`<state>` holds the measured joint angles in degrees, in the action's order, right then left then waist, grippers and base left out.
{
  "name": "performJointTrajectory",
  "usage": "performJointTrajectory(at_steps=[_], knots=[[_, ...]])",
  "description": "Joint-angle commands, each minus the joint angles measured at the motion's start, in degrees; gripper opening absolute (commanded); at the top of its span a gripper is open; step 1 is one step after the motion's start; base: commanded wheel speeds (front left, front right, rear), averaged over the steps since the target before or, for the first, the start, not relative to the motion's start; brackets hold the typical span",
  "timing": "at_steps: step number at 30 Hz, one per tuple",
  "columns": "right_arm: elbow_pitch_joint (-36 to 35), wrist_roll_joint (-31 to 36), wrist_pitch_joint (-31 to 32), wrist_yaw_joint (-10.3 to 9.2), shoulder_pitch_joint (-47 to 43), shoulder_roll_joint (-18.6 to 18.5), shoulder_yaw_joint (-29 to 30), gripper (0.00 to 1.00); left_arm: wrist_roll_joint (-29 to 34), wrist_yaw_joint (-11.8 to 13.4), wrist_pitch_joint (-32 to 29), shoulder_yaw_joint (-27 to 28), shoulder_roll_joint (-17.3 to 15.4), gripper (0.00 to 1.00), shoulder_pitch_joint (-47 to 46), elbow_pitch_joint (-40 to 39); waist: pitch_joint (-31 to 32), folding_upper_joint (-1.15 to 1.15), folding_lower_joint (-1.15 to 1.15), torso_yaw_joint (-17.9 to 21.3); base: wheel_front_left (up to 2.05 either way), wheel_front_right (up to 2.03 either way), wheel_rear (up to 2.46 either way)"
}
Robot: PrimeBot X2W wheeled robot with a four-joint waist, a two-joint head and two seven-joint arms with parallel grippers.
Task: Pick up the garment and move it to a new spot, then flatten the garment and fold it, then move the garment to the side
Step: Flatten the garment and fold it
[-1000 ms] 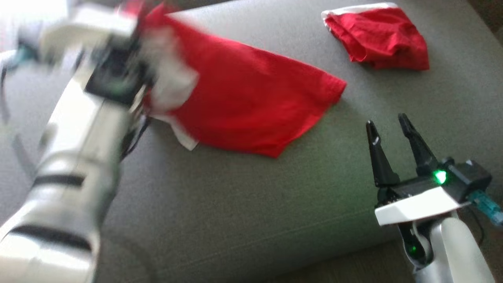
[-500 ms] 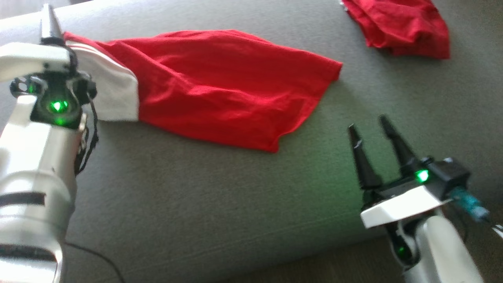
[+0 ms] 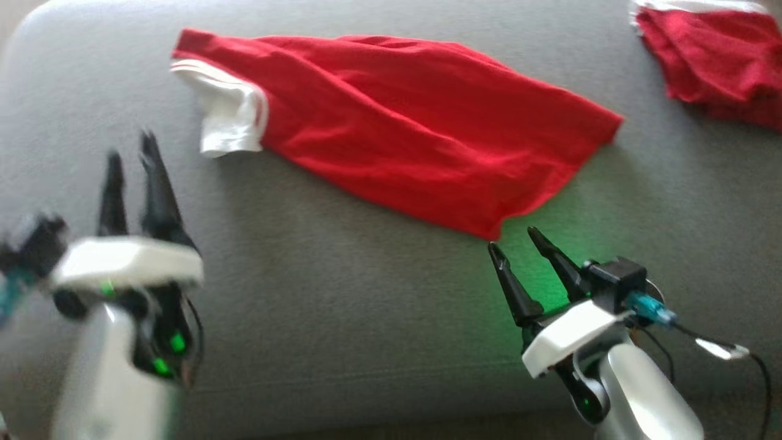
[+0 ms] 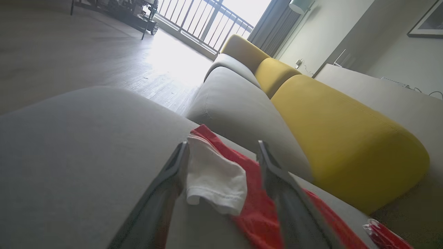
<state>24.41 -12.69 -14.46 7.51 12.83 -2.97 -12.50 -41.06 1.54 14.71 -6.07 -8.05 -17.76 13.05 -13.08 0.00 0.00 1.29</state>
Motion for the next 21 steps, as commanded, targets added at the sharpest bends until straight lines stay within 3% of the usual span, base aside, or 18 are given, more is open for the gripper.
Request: performJointTrajectory(at_steps=[1,5,12,13,15,16,17,18,19,21], knots=[[0.1,-0.8,-0.5,-0.02,2.3,0.1,-1.5,1.00,2.9,-0.1,0.3,2.8,0.3,1.00,0.9,-4.5,0.0,0.00,0.00,-2.0,0.00,0.00,0.00],[5.7,-2.0,-0.5,-0.02,4.1,0.1,-1.5,1.00,8.4,-1.1,0.3,3.2,3.5,1.00,6.7,-9.2,0.2,0.00,0.00,-4.4,0.00,0.00,0.00],[12.4,-2.2,-0.5,-0.02,6.3,0.1,-0.2,1.00,11.2,-1.6,0.3,2.8,4.9,1.00,8.9,-12.0,0.0,0.00,0.00,-6.3,0.00,0.00,0.00],[12.8,-2.4,-0.5,-0.02,6.5,0.1,-0.1,0.95,11.4,-1.6,0.3,2.9,5.0,1.00,9.0,-12.3,-0.1,0.00,0.00,-6.5,0.00,0.00,0.00],[13.0,-2.8,-0.5,-0.02,7.0,0.1,0.1,0.71,11.6,-1.6,0.3,3.0,5.1,1.00,9.0,-12.8,-0.3,0.00,0.00,-6.6,0.00,0.00,0.00],[13.0,-2.9,-0.5,-0.02,7.1,0.1,0.2,0.49,11.6,-1.6,0.3,3.1,5.1,1.00,9.1,-13.0,-0.4,0.00,0.00,-6.5,0.00,0.00,0.00],[12.8,-3.2,-0.5,-0.02,7.2,0.1,0.4,0.42,11.5,-1.6,0.3,3.2,5.1,1.00,9.1,-13.1,-0.5,0.00,0.00,-6.5,0.00,0.00,0.00],[12.7,-3.4,-0.5,-0.02,7.2,0.1,0.7,0.07,11.2,-1.4,0.3,3.1,5.1,1.00,9.1,-13.3,-0.6,0.00,0.00,-6.4,0.00,0.00,0.00],[12.7,-3.4,-0.5,-0.02,7.3,0.1,0.9,0.00,11.0,-1.3,0.3,3.1,5.1,1.00,9.1,-13.4,-0.7,0.00,0.00,-6.4,0.00,0.00,0.00],[13.1,-3.0,-0.5,-0.02,7.4,0.1,1.5,0.00,10.7,-1.0,0.3,3.0,5.1,1.00,9.2,-13.5,-0.8,0.00,0.00,-6.2,0.00,0.00,0.00]])
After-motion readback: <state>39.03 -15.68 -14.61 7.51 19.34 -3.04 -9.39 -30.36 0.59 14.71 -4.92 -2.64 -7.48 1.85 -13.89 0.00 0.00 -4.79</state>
